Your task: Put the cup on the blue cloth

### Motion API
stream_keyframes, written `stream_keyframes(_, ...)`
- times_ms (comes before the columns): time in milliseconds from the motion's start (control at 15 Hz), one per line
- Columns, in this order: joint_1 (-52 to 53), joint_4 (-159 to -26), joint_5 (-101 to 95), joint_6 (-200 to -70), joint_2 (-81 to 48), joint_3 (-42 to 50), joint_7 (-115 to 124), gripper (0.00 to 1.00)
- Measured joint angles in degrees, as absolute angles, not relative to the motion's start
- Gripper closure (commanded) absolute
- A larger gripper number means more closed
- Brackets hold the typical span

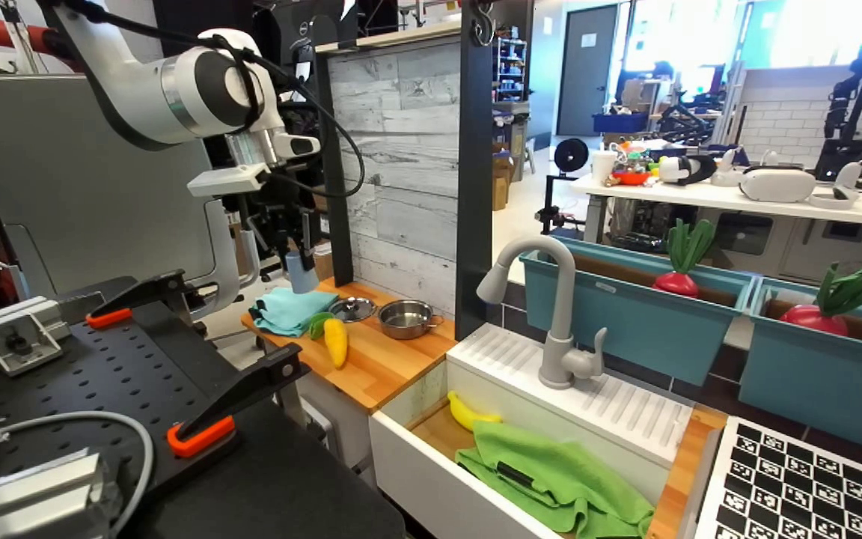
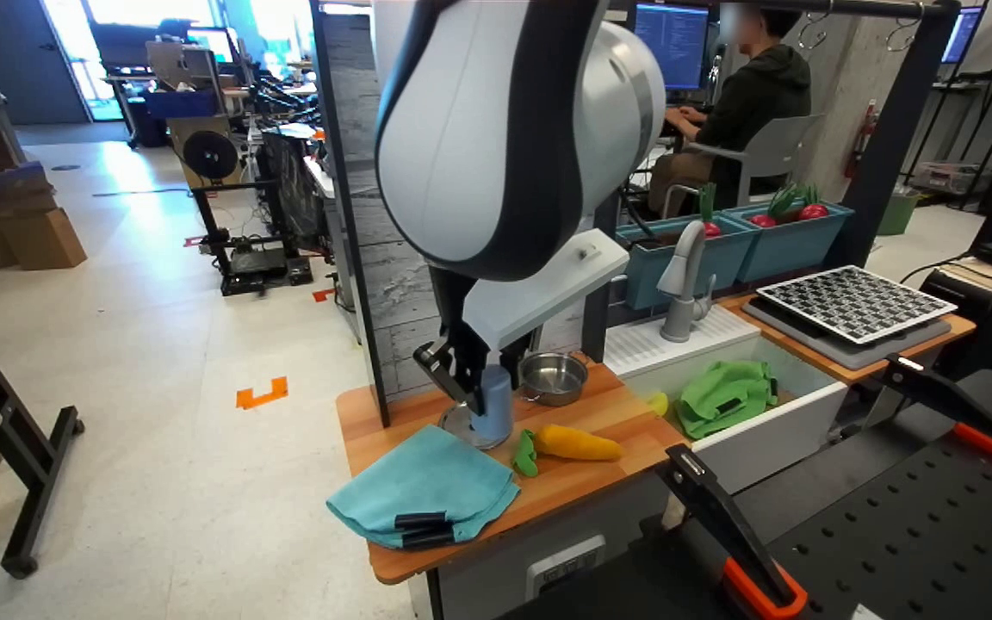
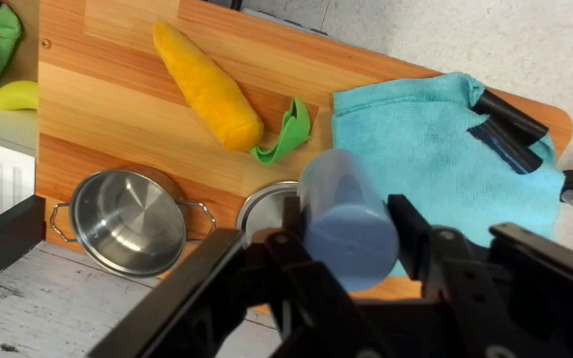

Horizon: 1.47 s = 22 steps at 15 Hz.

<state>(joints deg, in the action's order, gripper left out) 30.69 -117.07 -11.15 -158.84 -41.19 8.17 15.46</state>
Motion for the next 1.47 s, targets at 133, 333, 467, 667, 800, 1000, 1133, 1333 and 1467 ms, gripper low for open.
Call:
stream_keyframes(133,30.6,-114.6,-11.2,-157.5,-43.3,7.5,15.5,0.79)
stream_keyframes(333,30.6,-111.1,-11.1,-155.6,-46.3,6.6,15.4,0.79)
stream_keyframes(467,30.6,-108.7,-11.1,-154.2,-48.0,6.0,15.3,0.79)
stream_keyframes(667,30.5,-105.5,-11.1,-152.2,-50.4,5.3,15.2,0.79)
stream_keyframes(800,30.4,-103.5,-11.1,-151.4,-51.8,5.1,15.1,0.79)
stream_keyframes(1000,30.4,-100.7,-11.1,-149.5,-53.8,4.9,15.0,0.28)
stream_keyframes(1133,30.4,-99.1,-11.1,-148.4,-54.9,4.9,14.9,0.14)
stream_keyframes(1333,30.4,-97.0,-11.1,-147.0,-56.3,4.9,14.9,0.00)
stream_keyframes(1467,30.3,-96.1,-11.1,-146.4,-56.9,4.9,14.9,0.00)
